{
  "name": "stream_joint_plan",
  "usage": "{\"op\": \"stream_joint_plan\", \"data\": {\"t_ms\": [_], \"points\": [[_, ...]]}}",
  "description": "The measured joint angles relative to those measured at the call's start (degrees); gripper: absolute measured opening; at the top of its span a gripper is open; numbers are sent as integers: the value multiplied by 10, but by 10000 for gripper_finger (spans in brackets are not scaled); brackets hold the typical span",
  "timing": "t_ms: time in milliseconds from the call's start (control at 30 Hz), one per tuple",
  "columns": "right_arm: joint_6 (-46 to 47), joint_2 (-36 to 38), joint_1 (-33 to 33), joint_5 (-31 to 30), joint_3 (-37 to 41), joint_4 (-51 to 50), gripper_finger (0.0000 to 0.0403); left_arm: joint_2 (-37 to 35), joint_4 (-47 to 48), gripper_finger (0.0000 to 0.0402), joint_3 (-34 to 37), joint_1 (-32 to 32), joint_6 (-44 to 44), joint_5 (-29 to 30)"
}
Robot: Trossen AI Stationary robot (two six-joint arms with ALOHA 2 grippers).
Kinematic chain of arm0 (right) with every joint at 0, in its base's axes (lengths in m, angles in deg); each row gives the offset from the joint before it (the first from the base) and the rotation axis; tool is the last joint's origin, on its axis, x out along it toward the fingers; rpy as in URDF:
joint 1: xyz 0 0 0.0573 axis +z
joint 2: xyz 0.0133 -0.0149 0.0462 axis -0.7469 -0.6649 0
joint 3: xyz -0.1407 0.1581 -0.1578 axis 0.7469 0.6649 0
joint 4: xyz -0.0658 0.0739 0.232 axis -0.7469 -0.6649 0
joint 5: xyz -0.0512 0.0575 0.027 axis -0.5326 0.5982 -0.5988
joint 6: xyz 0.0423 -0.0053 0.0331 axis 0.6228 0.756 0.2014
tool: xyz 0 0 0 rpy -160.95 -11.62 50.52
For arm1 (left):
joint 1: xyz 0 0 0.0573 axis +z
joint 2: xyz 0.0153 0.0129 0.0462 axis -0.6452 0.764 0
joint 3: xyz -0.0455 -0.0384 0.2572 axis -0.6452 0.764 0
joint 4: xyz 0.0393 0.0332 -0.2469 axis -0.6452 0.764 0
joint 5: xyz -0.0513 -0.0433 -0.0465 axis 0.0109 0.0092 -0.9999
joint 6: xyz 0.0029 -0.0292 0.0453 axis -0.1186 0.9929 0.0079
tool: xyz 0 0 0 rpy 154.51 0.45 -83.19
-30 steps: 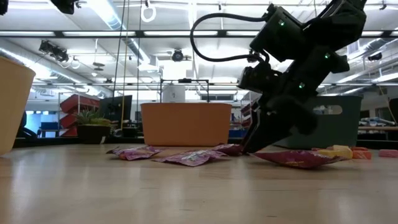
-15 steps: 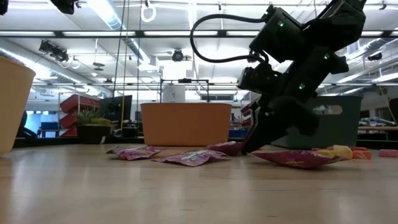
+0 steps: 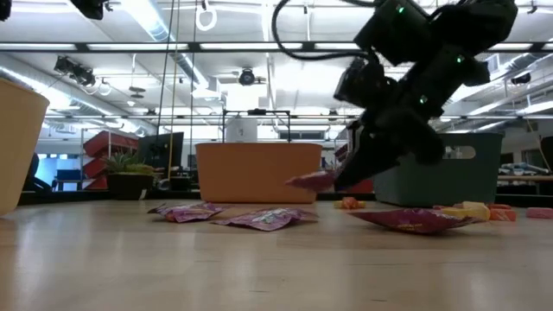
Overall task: Sort candy
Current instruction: Put the top purple candy into the blue bin
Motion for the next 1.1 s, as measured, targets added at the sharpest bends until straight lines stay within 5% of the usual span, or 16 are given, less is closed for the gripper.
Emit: {"op": "stream_joint_plan", "data": {"t_ms": [633, 1100], "points": [[-25, 199, 0, -76, -1, -120, 0, 0, 0, 67, 0, 0, 0, 0], [-84, 316, -28, -62, -2, -218, 0, 0, 0, 67, 0, 0, -1, 1]]}}
